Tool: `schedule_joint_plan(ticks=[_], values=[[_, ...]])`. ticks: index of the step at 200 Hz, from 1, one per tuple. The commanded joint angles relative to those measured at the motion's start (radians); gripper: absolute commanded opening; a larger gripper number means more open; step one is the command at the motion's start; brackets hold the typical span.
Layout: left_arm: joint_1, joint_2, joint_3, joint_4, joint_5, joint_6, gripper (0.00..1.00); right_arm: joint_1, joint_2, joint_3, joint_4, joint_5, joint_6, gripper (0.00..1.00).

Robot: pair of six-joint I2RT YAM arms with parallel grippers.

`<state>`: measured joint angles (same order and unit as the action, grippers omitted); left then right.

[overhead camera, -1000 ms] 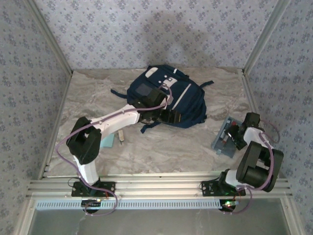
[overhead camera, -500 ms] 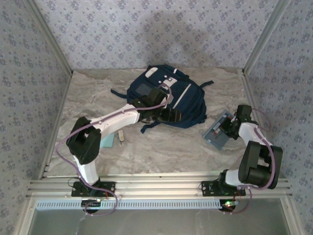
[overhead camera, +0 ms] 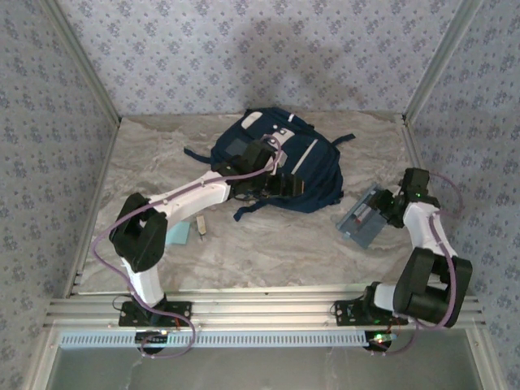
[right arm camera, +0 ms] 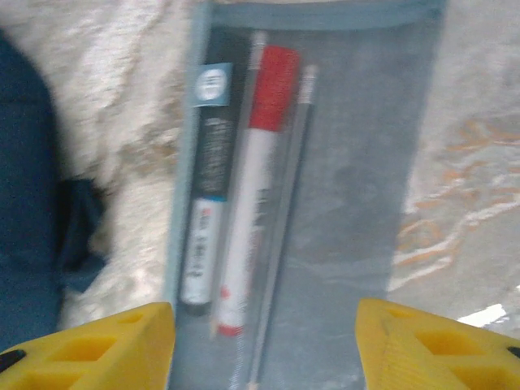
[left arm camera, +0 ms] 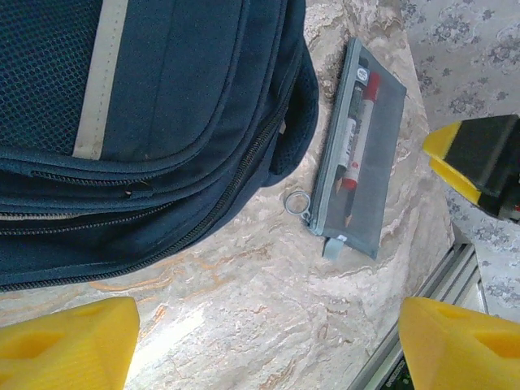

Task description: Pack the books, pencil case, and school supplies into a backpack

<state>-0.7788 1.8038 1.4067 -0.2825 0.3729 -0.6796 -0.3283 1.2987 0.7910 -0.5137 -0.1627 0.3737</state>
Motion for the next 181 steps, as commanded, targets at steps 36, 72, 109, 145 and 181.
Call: schedule_joint_plan(ticks=[36, 72, 109, 145, 181], values=[[0.002, -0.014, -0.038, 0.043, 0.014, 0.001, 1.00, -0.117, 0.216, 0.101, 0.084, 0.007, -0.011, 0.67], [0.009, -0.024, -0.046, 0.037, 0.012, 0.014, 1.00, -0.112, 0.342, 0.151, 0.093, 0.030, -0.014, 0.66], [0.029, -0.035, -0.067, 0.055, 0.017, 0.002, 0.99, -0.062, 0.438, 0.195, 0.074, 0.082, -0.020, 0.65], [0.043, -0.040, -0.079, 0.062, 0.021, -0.012, 0.99, 0.020, 0.525, 0.257, 0.018, 0.189, -0.062, 0.56], [0.050, -0.036, -0.081, 0.066, 0.029, -0.020, 1.00, 0.052, 0.544, 0.272, 0.017, 0.202, -0.083, 0.34]])
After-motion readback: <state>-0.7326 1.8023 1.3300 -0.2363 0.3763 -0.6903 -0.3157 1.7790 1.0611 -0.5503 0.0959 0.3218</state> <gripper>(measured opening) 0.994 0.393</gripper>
